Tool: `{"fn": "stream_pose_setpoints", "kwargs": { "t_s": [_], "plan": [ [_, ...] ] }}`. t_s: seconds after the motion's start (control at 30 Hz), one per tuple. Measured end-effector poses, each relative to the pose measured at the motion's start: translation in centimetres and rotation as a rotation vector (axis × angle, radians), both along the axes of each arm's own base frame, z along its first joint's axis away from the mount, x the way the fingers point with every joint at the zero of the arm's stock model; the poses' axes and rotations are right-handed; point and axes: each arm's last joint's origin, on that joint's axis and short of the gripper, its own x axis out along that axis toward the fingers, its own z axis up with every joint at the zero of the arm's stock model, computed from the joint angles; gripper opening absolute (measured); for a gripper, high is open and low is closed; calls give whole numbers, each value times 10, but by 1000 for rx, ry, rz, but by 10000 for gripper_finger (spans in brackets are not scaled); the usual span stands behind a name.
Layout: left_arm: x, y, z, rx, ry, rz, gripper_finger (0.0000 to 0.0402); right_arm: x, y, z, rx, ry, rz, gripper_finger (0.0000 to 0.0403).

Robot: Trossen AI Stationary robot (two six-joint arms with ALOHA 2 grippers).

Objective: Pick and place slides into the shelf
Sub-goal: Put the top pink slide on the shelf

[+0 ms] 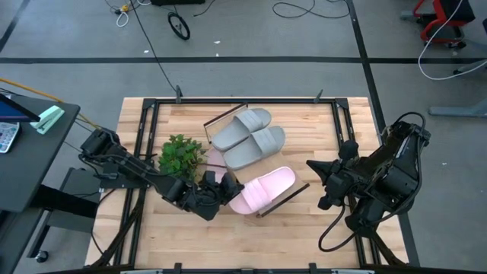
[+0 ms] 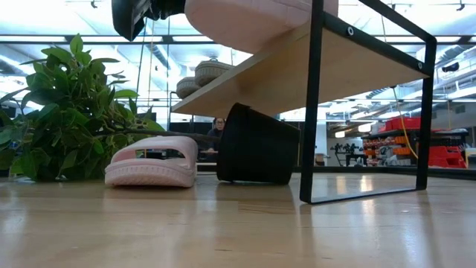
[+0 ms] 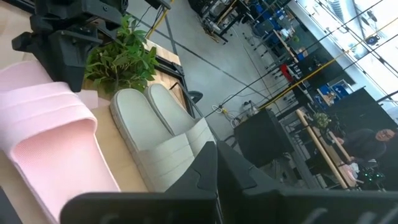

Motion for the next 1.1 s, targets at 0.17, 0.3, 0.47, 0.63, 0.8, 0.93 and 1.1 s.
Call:
{"fn": "stream_pose_setpoints", "kwargs": {
  "t_s": [0.17,0.3,0.47,0.63,0.8,0.93,1.1],
  "plan": [
    [0,1,0,3,1,0,144,0,0,0,0,0,0,1],
    [0,1,1,-8,-7,5,175,0,0,0,0,0,0,1],
    [-4,3,8,-11,-15,5,205,0,0,0,0,0,0,1],
    [-10,5,12,7,17,-22,218,0,0,0,0,-1,0,1],
    [-15,3,14,10,34,-42,217,0,0,0,0,0,0,1],
    [-24,1,17,26,67,-75,212,0,0,0,0,0,0,1],
    [-47,-3,28,56,113,-109,214,0,0,0,2,2,1,1]
  ]
}}
